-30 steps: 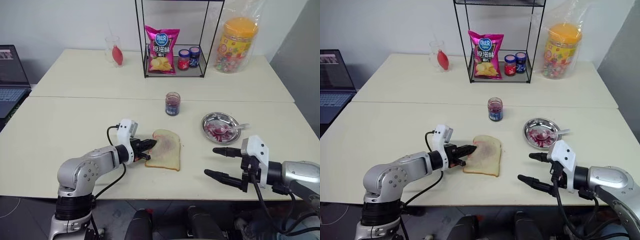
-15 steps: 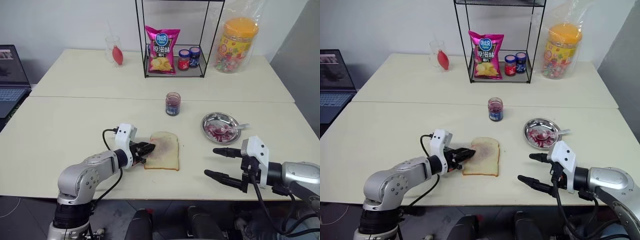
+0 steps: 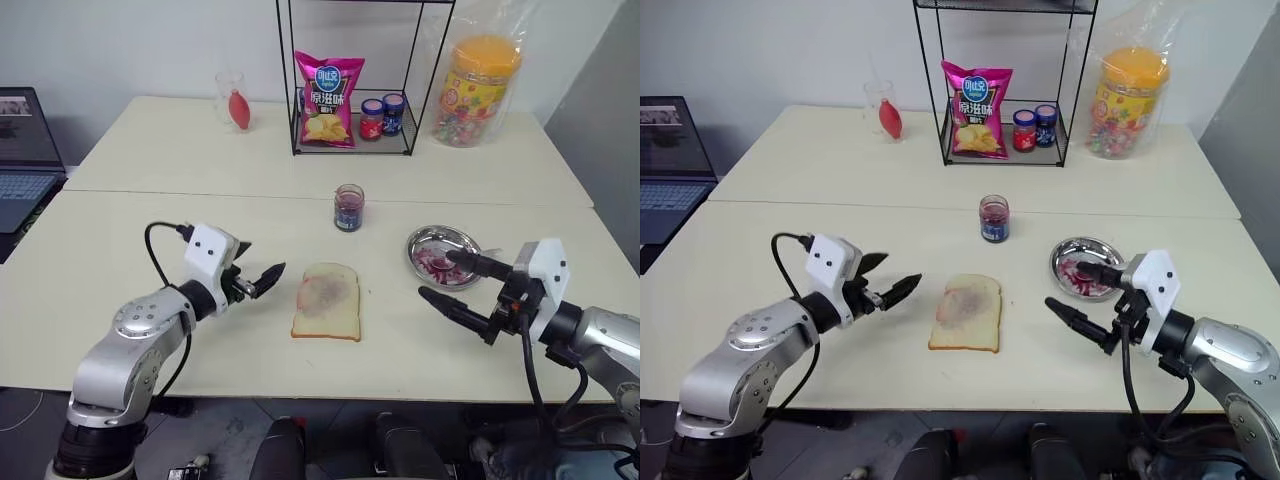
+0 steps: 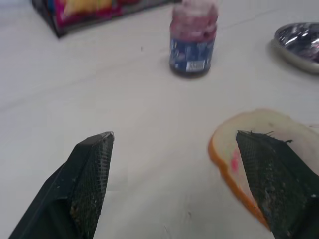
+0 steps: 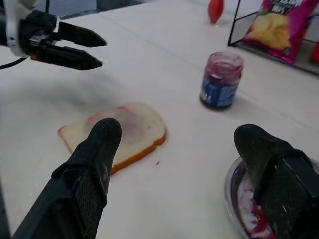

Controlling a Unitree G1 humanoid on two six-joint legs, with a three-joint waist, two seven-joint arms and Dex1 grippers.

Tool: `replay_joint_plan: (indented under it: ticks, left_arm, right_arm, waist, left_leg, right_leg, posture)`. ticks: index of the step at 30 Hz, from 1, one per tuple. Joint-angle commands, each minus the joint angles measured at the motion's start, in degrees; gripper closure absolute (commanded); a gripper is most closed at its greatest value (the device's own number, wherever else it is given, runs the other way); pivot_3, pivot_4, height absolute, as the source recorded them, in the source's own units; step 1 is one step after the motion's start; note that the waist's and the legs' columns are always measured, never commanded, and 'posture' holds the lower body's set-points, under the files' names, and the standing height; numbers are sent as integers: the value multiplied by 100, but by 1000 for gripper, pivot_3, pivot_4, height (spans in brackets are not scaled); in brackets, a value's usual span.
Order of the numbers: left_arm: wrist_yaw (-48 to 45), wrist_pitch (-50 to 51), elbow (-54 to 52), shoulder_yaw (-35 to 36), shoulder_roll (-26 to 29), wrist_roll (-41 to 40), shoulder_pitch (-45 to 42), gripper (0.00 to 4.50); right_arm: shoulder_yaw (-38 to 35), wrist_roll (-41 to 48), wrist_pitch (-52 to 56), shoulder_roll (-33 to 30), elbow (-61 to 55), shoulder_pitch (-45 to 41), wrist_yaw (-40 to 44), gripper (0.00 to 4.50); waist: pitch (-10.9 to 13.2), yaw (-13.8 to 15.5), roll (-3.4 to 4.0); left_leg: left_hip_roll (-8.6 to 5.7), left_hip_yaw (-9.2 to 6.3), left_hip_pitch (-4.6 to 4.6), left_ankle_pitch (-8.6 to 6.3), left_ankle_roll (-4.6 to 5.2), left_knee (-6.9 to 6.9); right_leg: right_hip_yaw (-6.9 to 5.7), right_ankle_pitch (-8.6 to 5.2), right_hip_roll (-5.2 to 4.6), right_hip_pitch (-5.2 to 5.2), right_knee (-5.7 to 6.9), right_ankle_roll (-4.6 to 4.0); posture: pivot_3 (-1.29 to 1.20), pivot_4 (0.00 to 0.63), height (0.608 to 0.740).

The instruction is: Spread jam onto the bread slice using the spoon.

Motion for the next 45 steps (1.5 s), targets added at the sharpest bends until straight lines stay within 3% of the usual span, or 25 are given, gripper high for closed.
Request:
replay_joint_plan:
  ticks: [1,2,3,5,14,22,36,39,45]
  left_arm:
    - [-1418,-1000,-182,-746,498,316,-682,422]
    - [-1682,-986,-189,-883,519,195,-852,422]
    - [-1836,-779,-216,-937,500,-61,-990,86]
    - [-2127,-318,-318,-983,438,-626,-1221,40]
    - [-2804,-379,-116,-1664,334,-378,-1804,40]
    - [-2846,-536,20,-2086,31,-18,-1951,40]
    - [-2893,-907,146,-2166,-11,418,-1681,40]
    - [-2896,-941,160,-2170,-33,463,-1662,0]
    - [-2868,-997,218,-2135,-42,509,-1652,0]
  right_arm:
    - [-773,-323,-179,609,581,-252,-1345,469]
    - [-796,-383,-132,726,648,-222,-1509,469]
    - [-841,-281,-12,863,695,-206,-1633,469]
    - [-959,62,187,1157,806,-206,-1852,469]
    - [-1263,661,209,1996,2011,-609,-2352,469]
    - [-1231,425,-346,2206,3814,-1421,-2241,469]
    - [-1283,734,-154,2052,4954,-2155,-1687,469]
    - [-1277,657,-230,2003,5180,-2254,-1611,922]
    - [-1317,767,-144,1966,5247,-2337,-1480,2304]
  waist:
    - [-1,6,-2]
    - [-1,9,-1]
    - [-3,6,16]
    - [-3,-27,18]
    - [2,-106,32]
    - [3,-138,37]
    - [3,-193,38]
    - [3,-194,38]
    - [3,-194,38]
  left_leg:
    - [-4,9,3,0,0,-2]
    - [-3,4,0,0,0,0]
    - [-4,7,-1,0,0,0]
    - [-9,28,3,0,0,-11]
    - [23,22,3,1,6,-19]
    - [20,68,8,1,7,-17]
    - [19,107,16,0,8,-16]
    - [19,116,18,0,8,-13]
    - [18,117,17,0,9,-13]
  right_leg:
    - [11,2,-3,0,-1,4]
    - [3,3,-2,0,-2,4]
    - [8,5,-1,1,-6,6]
    - [24,13,-11,-2,-6,23]
    - [29,14,32,-45,45,15]
    - [77,25,32,-48,40,30]
    - [122,34,32,-55,39,46]
    - [132,38,32,-55,39,53]
    - [135,38,32,-56,38,54]
  posture:
    - [0,150,740]
    - [0,150,740]
    - [0,150,740]
    - [0,150,740]
    - [0,150,740]
    - [0,150,740]
    - [0,150,740]
    - [0,150,740]
    - [0,150,740]
